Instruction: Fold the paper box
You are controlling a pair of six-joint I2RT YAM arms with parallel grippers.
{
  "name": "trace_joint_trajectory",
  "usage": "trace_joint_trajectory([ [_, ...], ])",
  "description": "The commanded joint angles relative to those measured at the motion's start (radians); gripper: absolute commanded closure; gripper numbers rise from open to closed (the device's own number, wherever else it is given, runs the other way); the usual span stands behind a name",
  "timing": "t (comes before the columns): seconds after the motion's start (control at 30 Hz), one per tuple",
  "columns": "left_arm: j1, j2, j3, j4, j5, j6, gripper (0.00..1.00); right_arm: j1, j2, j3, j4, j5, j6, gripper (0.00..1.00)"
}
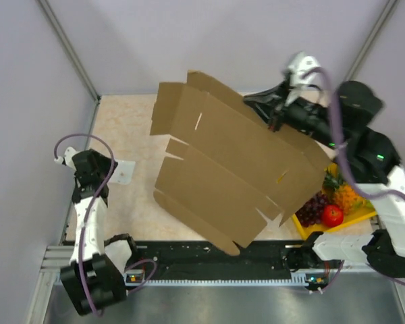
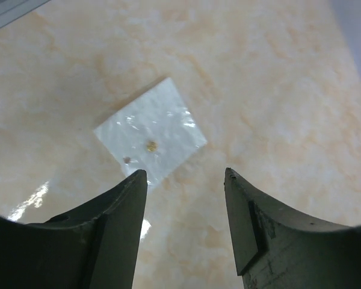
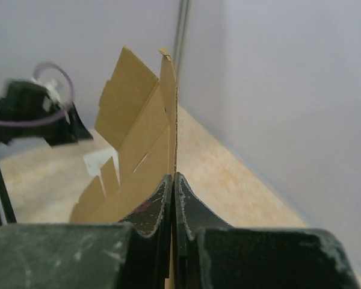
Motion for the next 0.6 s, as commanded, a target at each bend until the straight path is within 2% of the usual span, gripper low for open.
trace_joint_trajectory([
  [0.0, -0.008, -0.177, 0.027, -0.034, 0.187, 0.117, 0.41, -0.079, 0.106, -0.231, 0.092, 0.000, -0.023, 1.00],
  [0.1, -0.008, -0.341, 0.027, -0.111, 0.206, 0.204, 0.38, -0.146, 0.162, -0.351, 0.184, -0.023, -0.097, 1.00],
  [0.13, -0.008, -0.422, 0.016, -0.106, 0.207, 0.235, 0.38, -0.160, 0.184, -0.359, 0.184, -0.043, -0.124, 1.00],
  [0.17, -0.010, -0.449, 0.002, -0.035, 0.235, 0.242, 0.37, -0.174, 0.202, -0.365, 0.186, -0.084, -0.146, 1.00],
  [0.23, -0.010, -0.425, -0.019, 0.051, 0.380, 0.247, 0.36, -0.196, 0.236, -0.406, 0.231, -0.159, -0.190, 1.00],
  [0.27, -0.010, -0.396, -0.025, 0.173, 0.566, 0.230, 0.36, -0.196, 0.253, -0.411, 0.247, -0.178, -0.210, 1.00],
  [0.37, -0.049, -0.258, -0.077, 0.425, 0.817, 0.117, 0.36, -0.223, 0.326, -0.388, 0.250, -0.294, -0.295, 1.00],
  [0.4, -0.113, -0.189, -0.062, 0.484, 0.818, 0.109, 0.36, -0.231, 0.369, -0.359, 0.249, -0.305, -0.310, 1.00],
  [0.43, -0.159, -0.159, -0.041, 0.477, 0.801, 0.146, 0.36, -0.248, 0.388, -0.342, 0.249, -0.328, -0.315, 1.00],
  [0.47, -0.216, -0.130, -0.012, 0.455, 0.739, 0.184, 0.36, -0.260, 0.409, -0.325, 0.249, -0.345, -0.321, 1.00],
  [0.5, -0.323, -0.104, 0.049, 0.390, 0.686, 0.224, 0.36, -0.269, 0.432, -0.292, 0.238, -0.363, -0.328, 1.00],
  [0.57, -0.410, -0.046, 0.093, 0.375, 0.619, 0.293, 0.37, -0.288, 0.503, -0.246, 0.203, -0.428, -0.351, 1.00],
])
